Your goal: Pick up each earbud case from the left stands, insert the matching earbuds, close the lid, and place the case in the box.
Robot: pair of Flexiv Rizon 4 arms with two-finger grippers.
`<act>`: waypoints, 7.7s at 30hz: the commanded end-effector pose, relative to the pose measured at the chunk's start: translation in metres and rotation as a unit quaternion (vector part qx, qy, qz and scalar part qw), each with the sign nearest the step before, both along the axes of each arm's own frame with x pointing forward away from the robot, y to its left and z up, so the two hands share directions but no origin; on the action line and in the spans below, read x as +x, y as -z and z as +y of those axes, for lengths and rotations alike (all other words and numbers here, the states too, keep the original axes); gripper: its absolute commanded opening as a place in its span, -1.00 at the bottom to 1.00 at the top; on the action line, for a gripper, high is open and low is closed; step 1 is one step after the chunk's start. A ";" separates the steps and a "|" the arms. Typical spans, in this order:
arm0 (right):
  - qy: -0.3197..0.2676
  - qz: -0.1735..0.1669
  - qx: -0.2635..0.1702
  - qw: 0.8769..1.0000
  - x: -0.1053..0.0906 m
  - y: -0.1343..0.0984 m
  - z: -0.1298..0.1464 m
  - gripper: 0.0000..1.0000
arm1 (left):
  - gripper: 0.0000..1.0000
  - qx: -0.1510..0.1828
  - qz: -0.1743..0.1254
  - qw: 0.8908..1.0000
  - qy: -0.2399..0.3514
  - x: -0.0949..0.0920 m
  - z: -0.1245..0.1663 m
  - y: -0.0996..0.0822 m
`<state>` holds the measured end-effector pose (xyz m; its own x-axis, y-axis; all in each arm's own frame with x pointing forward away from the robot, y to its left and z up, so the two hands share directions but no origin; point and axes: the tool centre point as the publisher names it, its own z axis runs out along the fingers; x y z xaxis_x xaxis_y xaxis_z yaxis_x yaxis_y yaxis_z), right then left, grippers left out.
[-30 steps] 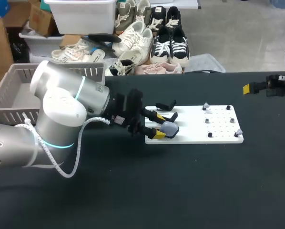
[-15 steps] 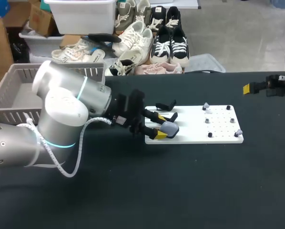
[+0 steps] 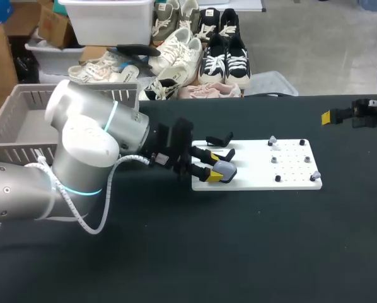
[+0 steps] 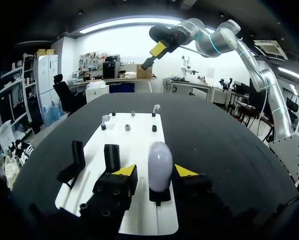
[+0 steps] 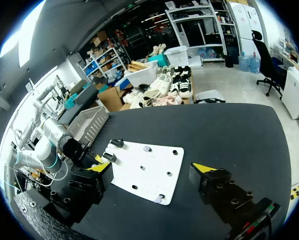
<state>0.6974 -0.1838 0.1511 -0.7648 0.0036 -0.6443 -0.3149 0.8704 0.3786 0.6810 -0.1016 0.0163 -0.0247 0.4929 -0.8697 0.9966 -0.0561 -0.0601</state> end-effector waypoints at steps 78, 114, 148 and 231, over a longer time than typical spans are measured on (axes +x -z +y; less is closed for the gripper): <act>-0.003 0.000 0.002 1.000 0.001 0.001 -0.001 1.00 | -1.00 -0.227 -0.046 0.973 0.005 -0.067 -0.039 -0.118; -0.034 -0.022 -0.009 0.999 -0.028 -0.013 0.003 1.00 | -1.00 -0.224 -0.084 0.971 0.003 -0.058 -0.052 -0.112; -0.168 -0.016 -0.054 0.984 -0.120 -0.009 0.118 1.00 | -1.00 -0.242 -0.063 0.968 0.030 -0.050 -0.049 -0.092; -0.150 0.041 -0.088 0.984 -0.060 0.023 0.151 1.00 | -1.00 -0.225 -0.060 0.972 0.026 -0.051 -0.056 -0.088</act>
